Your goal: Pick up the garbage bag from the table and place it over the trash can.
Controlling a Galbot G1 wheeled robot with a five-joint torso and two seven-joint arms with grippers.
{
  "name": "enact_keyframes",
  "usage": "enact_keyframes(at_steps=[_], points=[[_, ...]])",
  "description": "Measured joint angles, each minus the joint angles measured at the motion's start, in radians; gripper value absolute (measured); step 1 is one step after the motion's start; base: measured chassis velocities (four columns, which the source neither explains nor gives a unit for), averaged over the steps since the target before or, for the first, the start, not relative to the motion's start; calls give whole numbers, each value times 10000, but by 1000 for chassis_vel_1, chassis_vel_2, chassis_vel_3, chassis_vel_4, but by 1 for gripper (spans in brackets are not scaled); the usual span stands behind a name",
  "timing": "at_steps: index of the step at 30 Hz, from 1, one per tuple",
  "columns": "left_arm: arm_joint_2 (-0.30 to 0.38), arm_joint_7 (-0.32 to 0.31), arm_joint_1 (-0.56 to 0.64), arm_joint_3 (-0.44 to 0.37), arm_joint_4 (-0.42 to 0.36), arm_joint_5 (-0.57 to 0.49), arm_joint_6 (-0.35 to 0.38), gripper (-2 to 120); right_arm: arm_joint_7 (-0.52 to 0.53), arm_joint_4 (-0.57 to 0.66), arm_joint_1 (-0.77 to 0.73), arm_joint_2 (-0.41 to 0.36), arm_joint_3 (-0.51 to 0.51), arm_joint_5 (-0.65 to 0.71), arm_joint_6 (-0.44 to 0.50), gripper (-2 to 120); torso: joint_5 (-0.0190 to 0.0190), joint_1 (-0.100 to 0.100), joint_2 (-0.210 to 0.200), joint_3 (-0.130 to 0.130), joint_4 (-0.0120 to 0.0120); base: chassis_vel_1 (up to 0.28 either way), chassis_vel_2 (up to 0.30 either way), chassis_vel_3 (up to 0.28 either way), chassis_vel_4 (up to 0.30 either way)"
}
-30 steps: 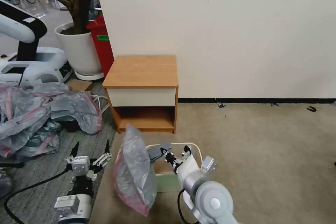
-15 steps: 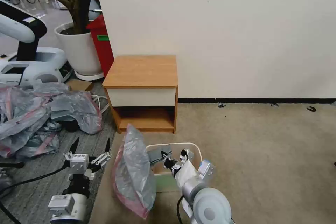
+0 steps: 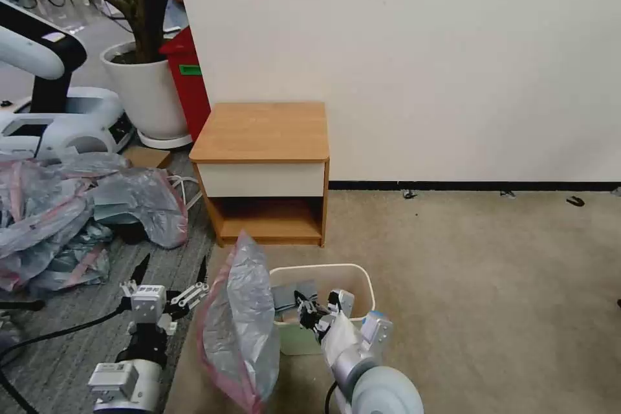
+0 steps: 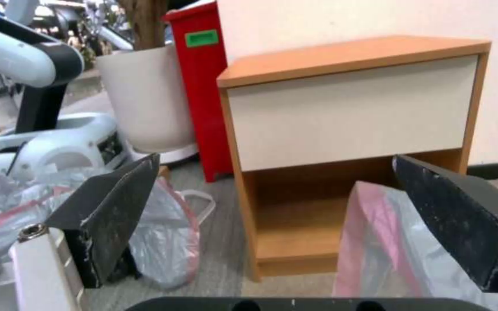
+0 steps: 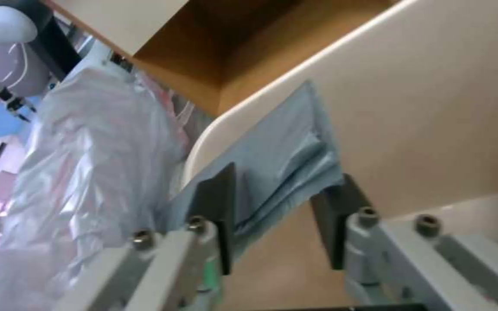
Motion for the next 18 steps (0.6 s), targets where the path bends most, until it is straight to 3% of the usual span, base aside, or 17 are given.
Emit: enact_keyframes(at_steps=[9, 11, 12, 18], points=[[119, 19, 54, 57, -59, 0, -18, 100, -4, 171, -267, -328, 295, -570, -6, 71, 0, 0, 0, 0, 0, 0, 0, 0, 0], [123, 22, 58, 68, -59, 1, -21, 100, -4, 185, -290, -343, 311, -602, -6, 73, 0, 0, 0, 0, 0, 0, 0, 0, 0], [129, 35, 75, 112, -52, 18, -35, 100, -4, 240, -356, -384, 367, -676, -6, 82, 0, 0, 0, 0, 0, 0, 0, 0, 0], [127, 205, 141, 300, 67, 195, -116, 100, -2, 372, -493, -416, 549, -747, 9, 99, 0, 0, 0, 0, 0, 0, 0, 0, 0]])
